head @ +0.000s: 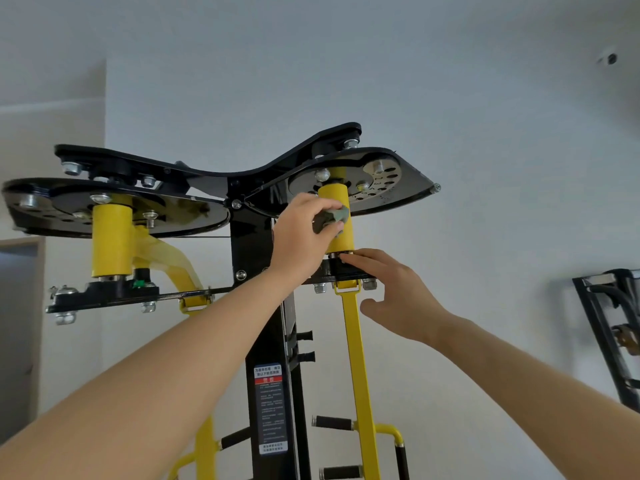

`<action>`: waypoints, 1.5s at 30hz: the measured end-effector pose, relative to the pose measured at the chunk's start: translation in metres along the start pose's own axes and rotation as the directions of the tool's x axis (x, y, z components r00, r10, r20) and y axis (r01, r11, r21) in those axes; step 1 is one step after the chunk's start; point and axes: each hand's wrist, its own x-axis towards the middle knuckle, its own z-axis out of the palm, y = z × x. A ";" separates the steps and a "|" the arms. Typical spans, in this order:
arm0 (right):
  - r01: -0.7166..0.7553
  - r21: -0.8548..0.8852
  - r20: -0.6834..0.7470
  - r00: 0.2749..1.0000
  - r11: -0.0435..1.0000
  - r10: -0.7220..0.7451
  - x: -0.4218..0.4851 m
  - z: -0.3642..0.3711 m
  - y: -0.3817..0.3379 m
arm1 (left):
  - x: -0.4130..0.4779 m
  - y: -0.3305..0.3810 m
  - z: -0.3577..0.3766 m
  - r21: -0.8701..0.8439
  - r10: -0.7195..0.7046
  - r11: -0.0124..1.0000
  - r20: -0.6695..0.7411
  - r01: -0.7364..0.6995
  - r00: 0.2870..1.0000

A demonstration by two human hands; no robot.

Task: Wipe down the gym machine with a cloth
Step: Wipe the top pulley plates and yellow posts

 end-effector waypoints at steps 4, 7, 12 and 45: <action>-0.008 0.004 0.005 1.000 1.000 0.008 -0.001 -0.001 -0.002 | 0.011 0.003 0.006 0.042 0.057 0.997 0.020 -0.058 0.998; -0.009 0.017 -0.004 1.000 1.000 0.009 -0.001 0.000 -0.004 | -0.001 0.003 0.007 0.110 0.135 0.983 0.089 -0.144 0.987; -0.009 0.049 -0.040 0.999 0.999 0.011 0.001 0.002 -0.008 | -0.031 -0.009 -0.008 0.051 0.172 0.982 0.163 -0.182 0.972; 0.024 0.535 -0.284 0.947 0.844 0.153 0.226 0.059 -0.213 | 0.099 -0.074 -0.291 0.617 -0.087 0.773 0.334 -0.148 0.939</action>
